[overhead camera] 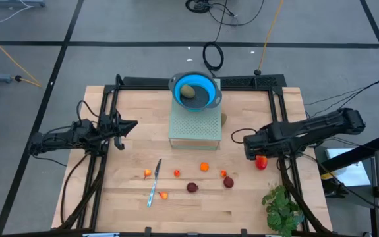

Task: Pick & Place Fruit
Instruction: Put the mango into the blue strainer bowl on the shelf

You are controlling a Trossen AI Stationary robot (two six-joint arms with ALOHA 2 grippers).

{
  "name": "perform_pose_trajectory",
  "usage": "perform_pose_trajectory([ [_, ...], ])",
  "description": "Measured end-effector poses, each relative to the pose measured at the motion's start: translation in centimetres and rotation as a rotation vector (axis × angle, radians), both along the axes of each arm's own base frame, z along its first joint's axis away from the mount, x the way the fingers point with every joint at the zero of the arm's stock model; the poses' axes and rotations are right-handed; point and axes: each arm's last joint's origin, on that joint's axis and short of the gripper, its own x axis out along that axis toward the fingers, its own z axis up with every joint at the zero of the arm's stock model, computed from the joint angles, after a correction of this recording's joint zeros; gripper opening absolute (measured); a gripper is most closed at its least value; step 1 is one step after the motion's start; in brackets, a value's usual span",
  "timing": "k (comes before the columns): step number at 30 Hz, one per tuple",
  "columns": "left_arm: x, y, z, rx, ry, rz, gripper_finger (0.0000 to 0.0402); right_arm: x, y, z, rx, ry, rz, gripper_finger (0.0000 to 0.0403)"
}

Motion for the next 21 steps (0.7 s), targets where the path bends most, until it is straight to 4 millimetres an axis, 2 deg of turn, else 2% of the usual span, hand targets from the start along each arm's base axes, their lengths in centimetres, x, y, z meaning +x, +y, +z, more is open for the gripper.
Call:
perform_pose_trajectory([
  [21, 0.0, 0.0, 0.0, 0.000, -0.002, -0.003, 0.0010, 2.1, 0.0, -3.0, -0.118, 0.182, -0.088, 0.0396],
])
